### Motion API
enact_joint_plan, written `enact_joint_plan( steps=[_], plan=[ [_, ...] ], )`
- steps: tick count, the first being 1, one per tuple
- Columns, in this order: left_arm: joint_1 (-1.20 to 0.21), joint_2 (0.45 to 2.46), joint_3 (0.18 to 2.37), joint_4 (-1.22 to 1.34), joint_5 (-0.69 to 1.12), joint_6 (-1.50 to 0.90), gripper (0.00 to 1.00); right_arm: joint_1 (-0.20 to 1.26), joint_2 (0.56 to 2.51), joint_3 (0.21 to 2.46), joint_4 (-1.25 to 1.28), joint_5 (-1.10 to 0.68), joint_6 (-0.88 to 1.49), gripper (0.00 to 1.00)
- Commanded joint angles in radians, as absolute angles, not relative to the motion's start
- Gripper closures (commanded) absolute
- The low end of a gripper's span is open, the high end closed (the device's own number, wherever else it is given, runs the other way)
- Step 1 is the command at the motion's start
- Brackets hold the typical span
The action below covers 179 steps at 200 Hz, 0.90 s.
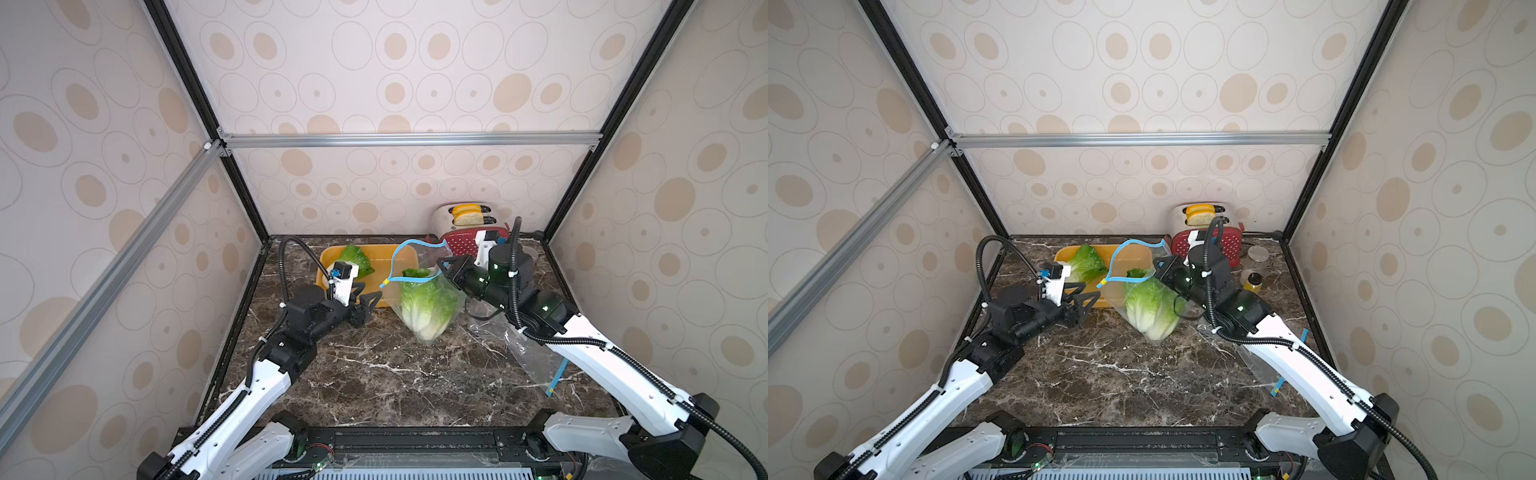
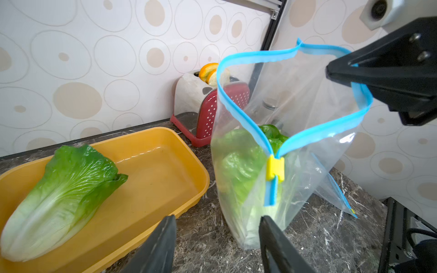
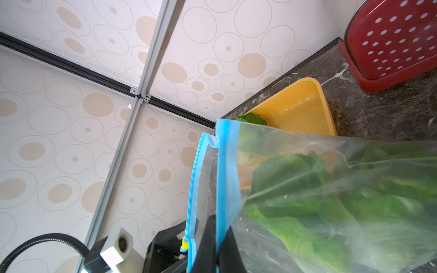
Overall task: Put the chinese cabbages into a zipper bag and zip it
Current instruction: Pick up the zipper food storage bag at the center of the board.
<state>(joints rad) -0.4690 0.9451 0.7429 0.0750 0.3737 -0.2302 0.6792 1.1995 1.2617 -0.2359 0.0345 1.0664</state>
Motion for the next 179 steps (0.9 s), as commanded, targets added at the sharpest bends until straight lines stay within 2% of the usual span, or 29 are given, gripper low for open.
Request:
enact_joint_plan(
  steps=[1, 33, 61, 85, 106, 157, 179],
  plan=[
    [-0.510, 0.971, 0.777, 0.171, 0.428, -0.232, 0.44, 0.673, 1.178, 1.274, -0.135, 0.048, 1.103, 1.00],
    [-0.517, 0.969, 0.715, 0.254, 0.377, -0.232, 0.44, 0.671, 1.193, 1.276, -0.093, 0.032, 1.119, 1.00],
    [-0.517, 1.007, 0.744, 0.288, 0.355, -0.226, 0.53, 0.671, 1.200, 1.277, -0.075, 0.022, 1.135, 1.00],
    [-0.517, 1.014, 0.747, 0.266, 0.324, -0.217, 0.57, 0.671, 1.198, 1.278, -0.072, 0.014, 1.134, 1.00],
    [-0.517, 1.024, 0.732, 0.310, 0.355, -0.220, 0.63, 0.671, 1.191, 1.275, -0.073, 0.014, 1.134, 1.00],
    [-0.517, 1.090, 0.792, 0.318, 0.470, -0.237, 0.70, 0.671, 1.189, 1.274, -0.064, 0.017, 1.136, 1.00],
    [-0.517, 1.083, 0.774, 0.348, 0.391, -0.243, 0.82, 0.672, 1.188, 1.268, -0.061, 0.009, 1.141, 1.00]
  ],
)
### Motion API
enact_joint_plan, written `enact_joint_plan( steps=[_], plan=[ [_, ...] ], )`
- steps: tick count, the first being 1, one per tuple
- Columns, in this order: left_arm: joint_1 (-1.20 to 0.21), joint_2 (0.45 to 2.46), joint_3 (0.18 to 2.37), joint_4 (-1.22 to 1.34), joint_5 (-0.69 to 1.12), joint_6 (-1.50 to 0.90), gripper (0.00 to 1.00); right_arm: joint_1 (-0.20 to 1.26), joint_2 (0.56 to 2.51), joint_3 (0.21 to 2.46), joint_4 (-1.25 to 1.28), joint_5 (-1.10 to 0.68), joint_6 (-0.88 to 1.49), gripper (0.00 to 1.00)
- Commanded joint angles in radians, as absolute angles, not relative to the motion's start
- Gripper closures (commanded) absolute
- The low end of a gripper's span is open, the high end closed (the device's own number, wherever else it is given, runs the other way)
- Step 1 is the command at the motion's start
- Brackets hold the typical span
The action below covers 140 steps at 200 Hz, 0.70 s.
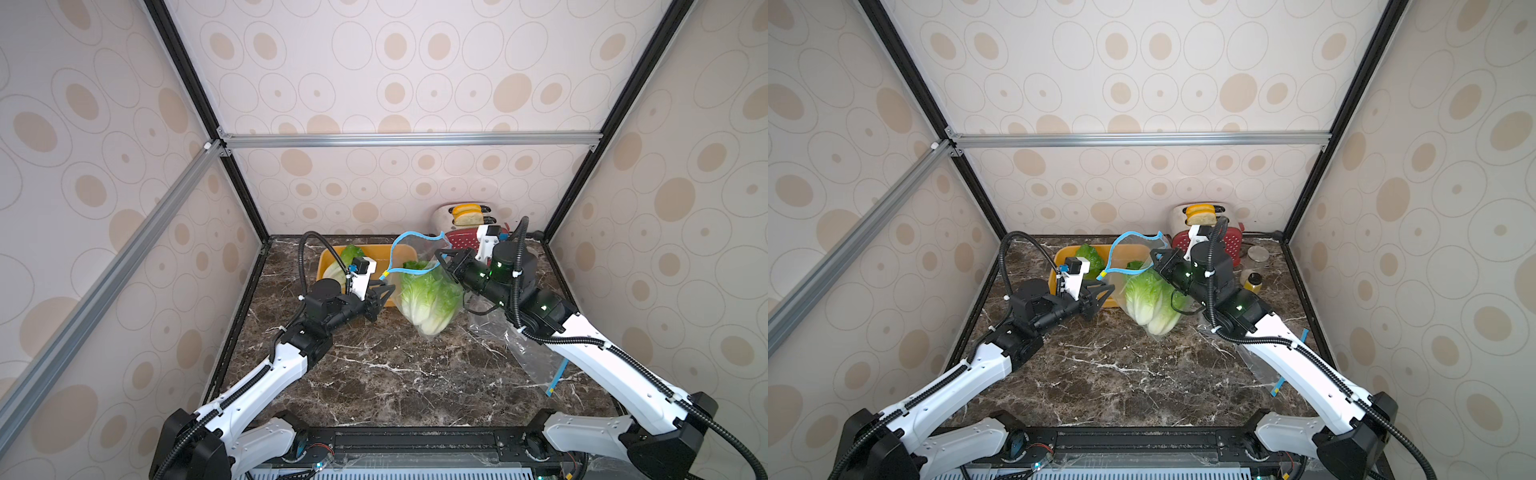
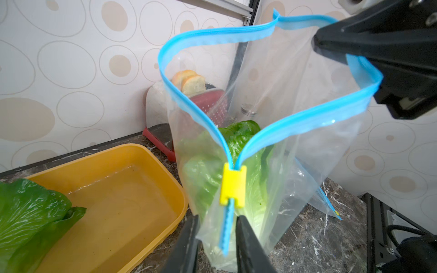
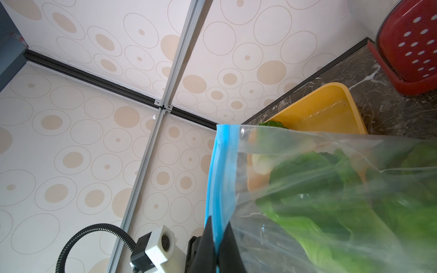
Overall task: Put the chinese cabbages into a zipper bag and zip it
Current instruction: Pick up the zipper food storage bag at the center of the board.
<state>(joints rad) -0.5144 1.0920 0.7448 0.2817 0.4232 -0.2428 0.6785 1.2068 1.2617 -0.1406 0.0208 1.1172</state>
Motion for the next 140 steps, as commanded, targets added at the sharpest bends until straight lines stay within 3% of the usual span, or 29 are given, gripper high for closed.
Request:
enact_joint_plan(
  steps=[1, 40, 76, 100, 140],
  plan=[
    [-0.517, 1.083, 0.773, 0.350, 0.388, -0.242, 0.82, 0.672, 1.188, 1.267, -0.061, 0.009, 1.142, 1.00],
    [-0.517, 1.077, 0.793, 0.346, 0.352, -0.234, 0.97, 0.672, 1.171, 1.248, -0.074, 0.012, 1.140, 1.00],
    [-0.517, 1.080, 0.827, 0.285, 0.384, -0.208, 1.00, 0.671, 1.162, 1.229, -0.093, 0.019, 1.121, 0.99],
    [-0.517, 1.056, 0.856, 0.185, 0.388, -0.176, 1.00, 0.656, 1.147, 1.229, -0.137, 0.010, 1.073, 0.81],
    [-0.517, 1.058, 0.950, -0.065, 0.425, -0.091, 1.00, 0.607, 1.156, 1.305, -0.332, -0.095, 0.877, 0.65]
  ],
)
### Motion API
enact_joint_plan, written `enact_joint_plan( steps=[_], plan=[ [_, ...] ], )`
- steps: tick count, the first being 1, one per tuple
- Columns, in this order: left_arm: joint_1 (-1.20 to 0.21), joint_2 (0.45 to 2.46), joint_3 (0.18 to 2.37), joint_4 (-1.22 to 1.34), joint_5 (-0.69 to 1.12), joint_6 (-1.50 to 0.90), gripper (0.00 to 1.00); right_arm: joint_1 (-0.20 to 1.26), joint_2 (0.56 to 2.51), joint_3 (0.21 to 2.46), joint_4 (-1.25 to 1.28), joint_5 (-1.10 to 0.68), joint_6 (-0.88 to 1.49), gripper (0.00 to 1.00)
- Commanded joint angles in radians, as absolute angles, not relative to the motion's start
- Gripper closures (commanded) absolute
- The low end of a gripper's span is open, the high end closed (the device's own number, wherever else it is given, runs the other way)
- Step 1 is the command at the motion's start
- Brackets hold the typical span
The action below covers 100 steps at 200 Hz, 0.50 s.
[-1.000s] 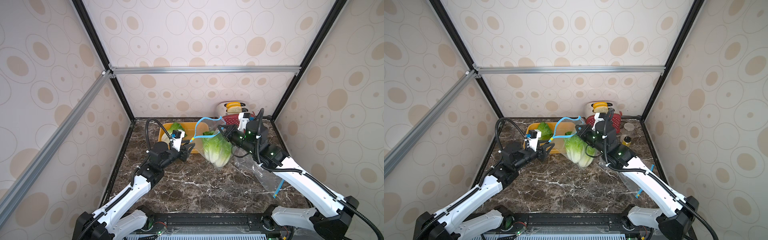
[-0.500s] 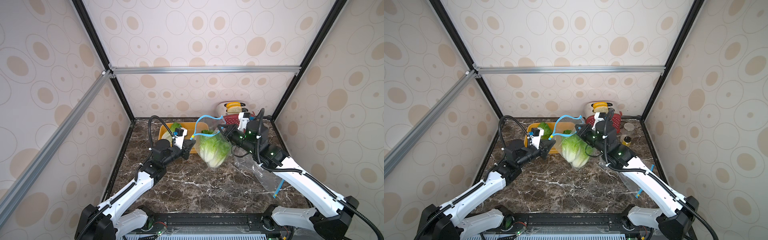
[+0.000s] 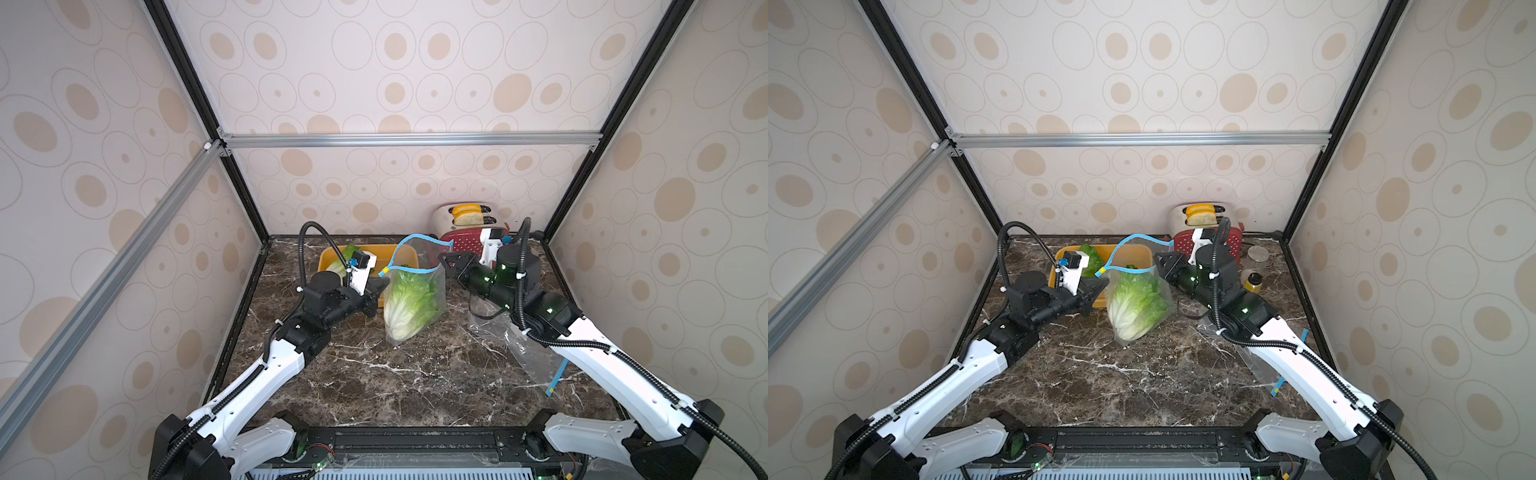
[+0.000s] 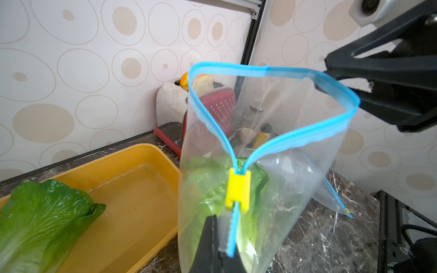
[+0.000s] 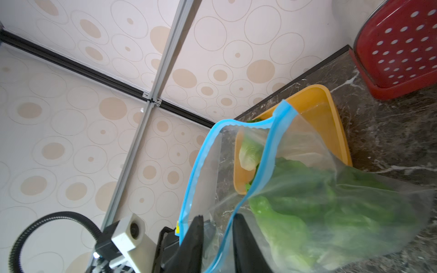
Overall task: Put the chinese cabbages into a zipper bag and zip it
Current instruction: Pick up the zipper food storage bag at the center of the board.
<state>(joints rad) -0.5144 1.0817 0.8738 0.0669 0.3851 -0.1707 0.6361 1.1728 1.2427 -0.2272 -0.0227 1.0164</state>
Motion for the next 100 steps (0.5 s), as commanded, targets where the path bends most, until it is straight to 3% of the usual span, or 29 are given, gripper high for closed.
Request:
enact_joint_plan(
  steps=[1, 29, 63, 100],
  plan=[
    [-0.517, 1.057, 0.950, -0.067, 0.426, -0.090, 1.00, 0.606, 1.157, 1.307, -0.336, -0.098, 0.871, 0.64],
    [-0.517, 1.024, 0.992, -0.167, 0.456, -0.072, 1.00, 0.592, 1.193, 1.453, -0.550, -0.140, 0.609, 0.59],
    [-0.517, 1.034, 1.046, -0.220, 0.490, -0.065, 1.00, 0.594, 1.297, 1.607, -0.659, -0.521, 0.226, 0.57],
    [-0.517, 1.056, 1.123, -0.286, 0.517, -0.071, 1.00, 0.598, 1.470, 1.807, -0.849, -0.682, 0.027, 0.56]
  ],
)
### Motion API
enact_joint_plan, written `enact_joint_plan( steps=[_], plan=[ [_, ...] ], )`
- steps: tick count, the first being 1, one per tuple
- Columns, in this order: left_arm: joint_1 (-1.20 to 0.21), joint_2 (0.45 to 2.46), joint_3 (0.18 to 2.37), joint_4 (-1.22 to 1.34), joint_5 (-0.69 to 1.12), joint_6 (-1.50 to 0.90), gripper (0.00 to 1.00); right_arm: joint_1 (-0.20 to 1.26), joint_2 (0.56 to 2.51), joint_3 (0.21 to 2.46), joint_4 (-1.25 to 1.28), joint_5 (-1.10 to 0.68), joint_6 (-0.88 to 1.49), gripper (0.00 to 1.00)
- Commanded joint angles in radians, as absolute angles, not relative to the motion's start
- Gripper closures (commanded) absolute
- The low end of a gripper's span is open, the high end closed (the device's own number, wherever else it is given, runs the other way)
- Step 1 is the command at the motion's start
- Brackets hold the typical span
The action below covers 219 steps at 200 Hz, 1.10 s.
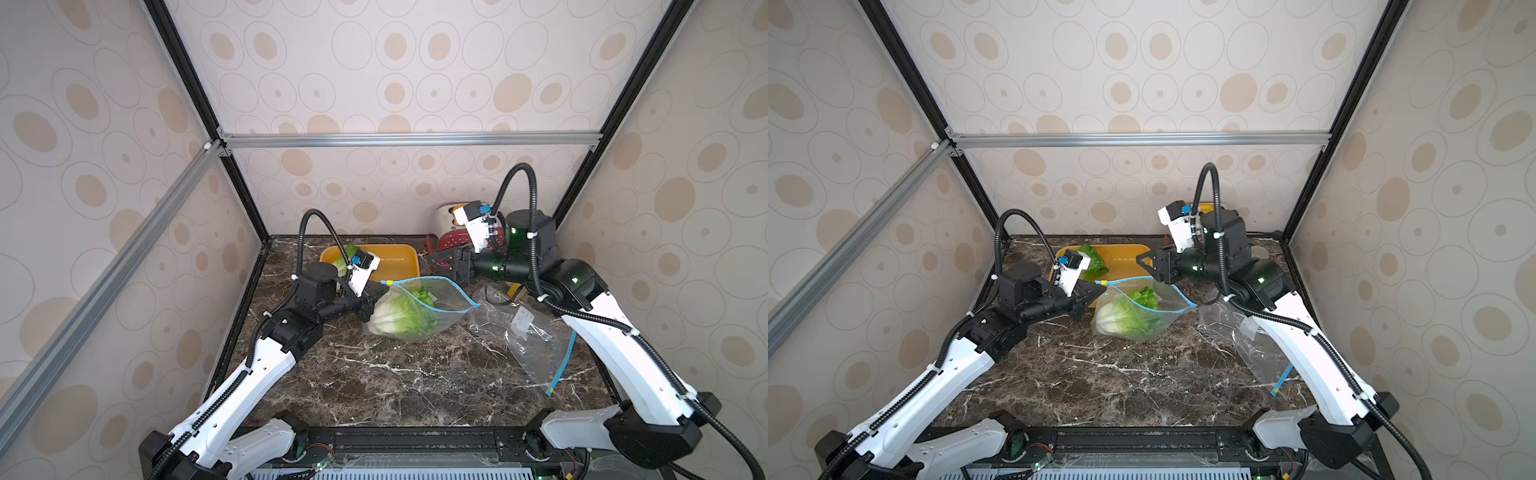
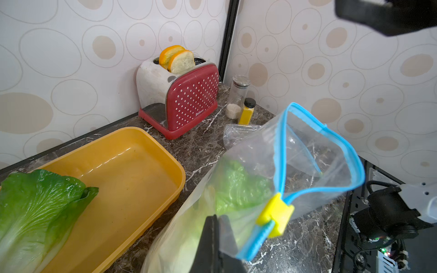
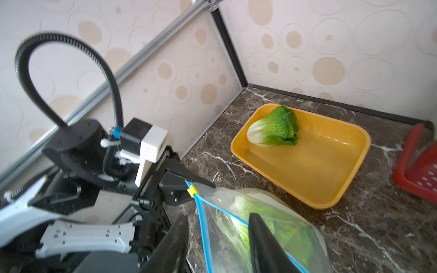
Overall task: Put the chinese cabbages into a zipper bag and zip it
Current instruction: Pick up the zipper food storage bag at the center of the board, then zip the zipper on the zipper food storage bag.
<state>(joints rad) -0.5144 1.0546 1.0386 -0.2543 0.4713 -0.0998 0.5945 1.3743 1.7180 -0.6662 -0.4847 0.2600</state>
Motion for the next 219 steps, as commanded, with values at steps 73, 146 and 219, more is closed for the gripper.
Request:
enact_joint_plan(
  steps=[73, 146, 219],
  plan=[
    [-0.516, 1.101, 1.186, -0.341, 0.565, -0.067, 1.00, 0.656, 1.649, 2.030, -0.951, -0.744, -0.241, 0.55],
    [-0.517, 1.114, 1.220, -0.385, 0.551, -0.075, 1.00, 0.656, 1.777, 2.132, -1.065, -0.833, -0.348, 0.62],
    [-0.517, 1.125, 1.231, -0.383, 0.528, -0.085, 1.00, 0.666, 1.782, 2.105, -1.075, -0.813, -0.357, 0.82]
  ],
)
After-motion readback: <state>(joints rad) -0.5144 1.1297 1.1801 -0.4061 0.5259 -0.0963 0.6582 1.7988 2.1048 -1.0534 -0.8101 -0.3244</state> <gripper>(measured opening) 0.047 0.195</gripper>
